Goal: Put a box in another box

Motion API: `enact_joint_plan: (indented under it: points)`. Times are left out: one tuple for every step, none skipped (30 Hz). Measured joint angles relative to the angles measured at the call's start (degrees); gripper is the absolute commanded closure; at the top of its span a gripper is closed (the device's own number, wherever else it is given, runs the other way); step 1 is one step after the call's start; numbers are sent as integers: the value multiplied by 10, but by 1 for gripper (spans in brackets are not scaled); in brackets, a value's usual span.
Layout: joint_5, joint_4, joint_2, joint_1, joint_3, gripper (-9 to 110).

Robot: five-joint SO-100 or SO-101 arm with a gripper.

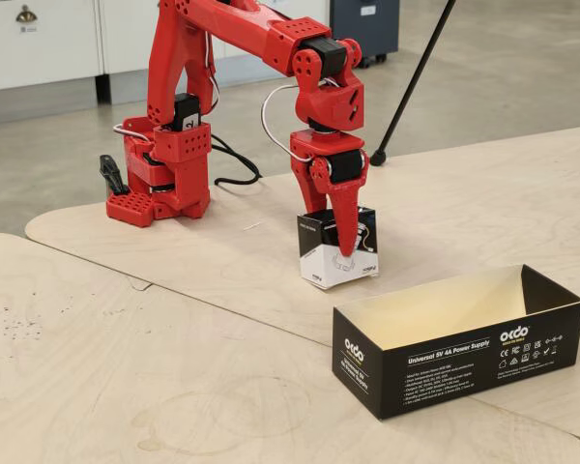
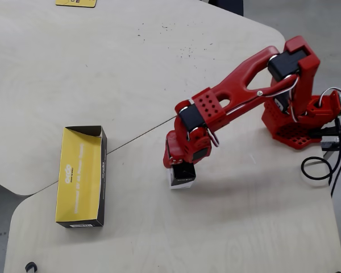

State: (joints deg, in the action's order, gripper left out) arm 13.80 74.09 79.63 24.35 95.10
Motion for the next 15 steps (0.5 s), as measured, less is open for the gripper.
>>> enact_joint_plan:
  points:
    - [-3,16,1,-5,-10,91]
    - [-6,26,5,-10,-23,91]
    - [-12,43,12,-15,-40,91]
    - [-18,65,21,-20,-64,91]
    - [-27,79,29,-25,-90,91]
    - [-37,90,35,-29,-119,91]
    - [-45,105,39,-32,-149,91]
    - [-55,114,40,-34,-182,91]
    - [-66,124,40,-35,-214,91]
    - [-77,131,40,-36,-246,91]
    - [-86,137,40,-36,-279,91]
    - [-97,140,38,-36,-313,90]
    - [-107,140,31,-36,-345,90]
    - [-118,138,23,-36,-369,90]
    - [-130,130,13,-36,-389,90]
